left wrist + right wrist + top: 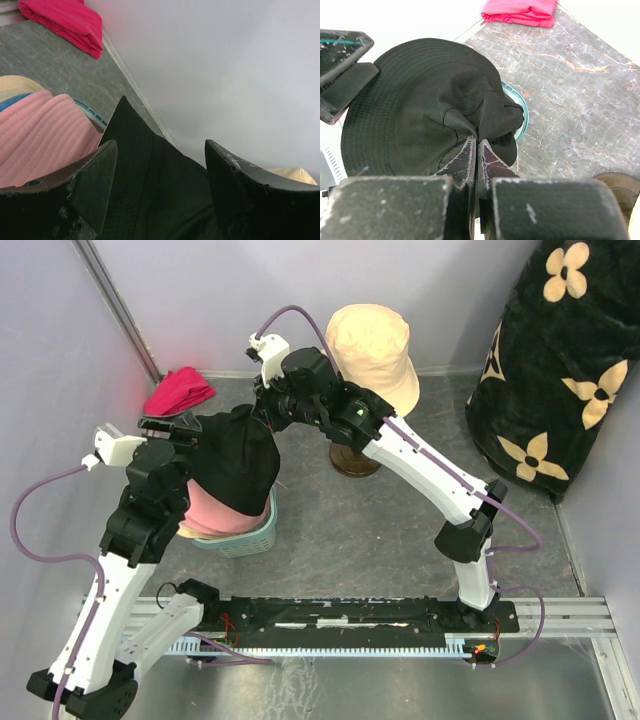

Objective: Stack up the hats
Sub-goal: Pick up the hat from the bin.

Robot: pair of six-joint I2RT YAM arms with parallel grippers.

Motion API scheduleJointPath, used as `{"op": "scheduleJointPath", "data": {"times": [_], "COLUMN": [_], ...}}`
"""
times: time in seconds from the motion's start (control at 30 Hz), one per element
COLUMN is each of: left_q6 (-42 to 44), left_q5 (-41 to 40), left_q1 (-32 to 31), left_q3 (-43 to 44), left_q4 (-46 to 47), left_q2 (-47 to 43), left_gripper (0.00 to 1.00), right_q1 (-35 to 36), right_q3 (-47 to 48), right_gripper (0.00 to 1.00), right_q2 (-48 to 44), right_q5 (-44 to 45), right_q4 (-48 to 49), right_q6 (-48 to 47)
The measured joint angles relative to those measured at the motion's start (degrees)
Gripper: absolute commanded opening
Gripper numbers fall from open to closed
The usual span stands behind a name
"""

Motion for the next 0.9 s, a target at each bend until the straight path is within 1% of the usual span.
{"op": "scheduleJointPath", "data": {"times": [0.3,0.6,0.9], "left_q6": [-3.9,-11.9,-15.6], "left_q5": [-0.7,-3.0,-2.9], "left_q1": [0.0,0.0,0.0], "left_q3": [-5.9,-11.5,-12.3], "left_q4": [-1.7,-4.9,-5.4], "left_q2": [-5.3,-11.7,-10.7], "left_gripper": [0.76,0.75,0.75], "right_q1": [-1.1,-1.6,-1.7], "right_q3": [-0.9,-2.0,-2.1], "right_gripper": [0.02,0.02,0.02], "right_q2": [-0.7,-1.4,-1.5], "right_q5": [0.2,0.2,0.2], "right_q4": [2.0,3.1,3.8], "right_q6": [-0.1,0.1,0.1]}}
